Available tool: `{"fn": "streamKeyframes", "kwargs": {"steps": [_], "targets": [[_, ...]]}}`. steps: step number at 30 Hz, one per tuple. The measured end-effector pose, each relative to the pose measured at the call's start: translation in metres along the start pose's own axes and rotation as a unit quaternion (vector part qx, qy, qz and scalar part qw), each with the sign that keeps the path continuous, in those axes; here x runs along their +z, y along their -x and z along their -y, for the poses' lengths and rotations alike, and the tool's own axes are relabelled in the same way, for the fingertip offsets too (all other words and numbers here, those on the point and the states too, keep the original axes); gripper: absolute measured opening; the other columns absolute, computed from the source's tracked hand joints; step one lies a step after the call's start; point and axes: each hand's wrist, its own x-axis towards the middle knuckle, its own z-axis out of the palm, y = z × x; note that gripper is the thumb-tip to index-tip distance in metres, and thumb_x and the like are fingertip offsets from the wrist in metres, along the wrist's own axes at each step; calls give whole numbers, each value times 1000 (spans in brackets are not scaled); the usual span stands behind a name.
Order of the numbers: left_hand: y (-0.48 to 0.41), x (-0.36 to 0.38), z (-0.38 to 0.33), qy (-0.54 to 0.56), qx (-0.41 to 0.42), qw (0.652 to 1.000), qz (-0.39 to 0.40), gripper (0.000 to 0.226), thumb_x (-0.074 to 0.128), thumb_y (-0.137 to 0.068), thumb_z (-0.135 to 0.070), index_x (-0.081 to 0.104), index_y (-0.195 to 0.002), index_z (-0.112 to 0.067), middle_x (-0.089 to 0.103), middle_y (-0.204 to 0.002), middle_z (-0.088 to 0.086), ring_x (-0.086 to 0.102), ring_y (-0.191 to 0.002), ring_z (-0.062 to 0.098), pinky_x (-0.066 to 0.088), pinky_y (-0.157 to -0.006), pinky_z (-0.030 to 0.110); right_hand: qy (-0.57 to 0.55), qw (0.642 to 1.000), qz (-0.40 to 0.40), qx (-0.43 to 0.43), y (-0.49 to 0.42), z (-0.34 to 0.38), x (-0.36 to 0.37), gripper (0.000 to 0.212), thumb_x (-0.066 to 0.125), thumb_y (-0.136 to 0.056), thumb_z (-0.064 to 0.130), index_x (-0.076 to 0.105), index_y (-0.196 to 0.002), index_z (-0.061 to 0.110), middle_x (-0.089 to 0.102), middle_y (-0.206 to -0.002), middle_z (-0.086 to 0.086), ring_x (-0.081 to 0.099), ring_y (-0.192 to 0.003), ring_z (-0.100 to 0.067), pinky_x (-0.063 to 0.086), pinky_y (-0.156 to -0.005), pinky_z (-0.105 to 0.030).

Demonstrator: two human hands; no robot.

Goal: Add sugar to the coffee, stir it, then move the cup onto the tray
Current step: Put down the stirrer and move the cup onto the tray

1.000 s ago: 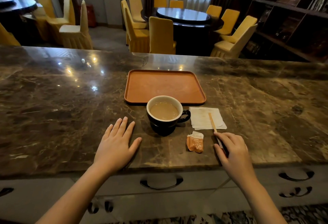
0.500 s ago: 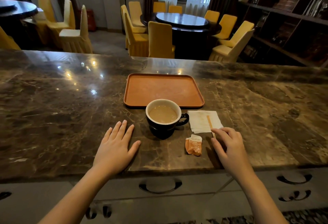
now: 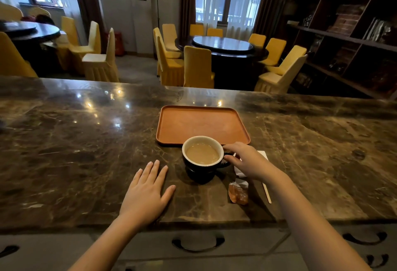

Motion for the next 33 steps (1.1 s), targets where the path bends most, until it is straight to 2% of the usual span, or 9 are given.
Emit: {"fn": "streamKeyframes", "kwargs": {"steps": [4,11,15,18,24,29,31,33], "targets": [[0,1,1,5,-2,1000,-2,95,-26,-57,-72,-4,-137,-27,-14,-140,-5,-17,-126,6,-11,-103,30,12,999,43,-2,-4,-2,-8,29,50,-92,27,59,-118,19,57,-105,-1,51,-94,-15,38,-80,-25],[0,0,1,4,-2,1000,5,89,-20,-60,-74,-6,-136,-28,-13,-143,-4,-17,-126,7,-11,-104,30,10,995,95,4,-7,-8,-10,27,48,-92,33,56,-117,24,58,-107,-2,53,-94,-16,45,-82,-30],[0,0,1,4,4,1000,1,93,-27,-56,-73,-6,-135,-28,-14,-140,-5,-17,-126,7,-11,-103,30,-71,990,119,17,-5,-4,-8,22,44,-95,28,54,-112,20,58,-96,7,53,-80,-4,42,-69,-21],[0,0,1,5,2,1000,-1,96,-28,-56,-72,-4,-137,-27,-15,-139,-5,-18,-126,7,-11,-104,30,-93,989,116,28,-4,-3,-7,17,42,-95,27,54,-105,20,57,-89,6,52,-74,-5,40,-64,-21],[0,0,1,9,-2,1000,3,97,-28,-55,-73,-4,-137,-28,-15,-140,-5,-17,-127,7,-11,-104,30,-89,991,100,27,-3,-3,-3,22,39,-96,28,54,-106,15,61,-102,-7,58,-90,-18,45,-75,-29],[0,0,2,14,1,1000,2,94,-25,-58,-73,-3,-138,-28,-13,-143,-5,-17,-128,8,-10,-105,31,-107,991,81,-1,-3,-6,-7,12,40,-96,24,52,-94,21,56,-83,2,52,-68,-5,42,-62,-18],[0,0,2,14,0,1000,2,95,-26,-57,-73,-3,-138,-28,-14,-142,-5,-17,-128,7,-11,-105,30,-134,988,76,-5,-3,-5,-12,12,41,-96,23,50,-88,24,52,-74,3,47,-57,-4,39,-53,-14],[1,-1,1,17,-2,1000,0,95,-27,-56,-73,-5,-137,-28,-14,-142,-5,-17,-128,8,-11,-105,31,-145,987,66,-10,-6,-4,-19,12,41,-96,23,50,-88,22,50,-71,3,45,-56,-5,39,-51,-15]]}}
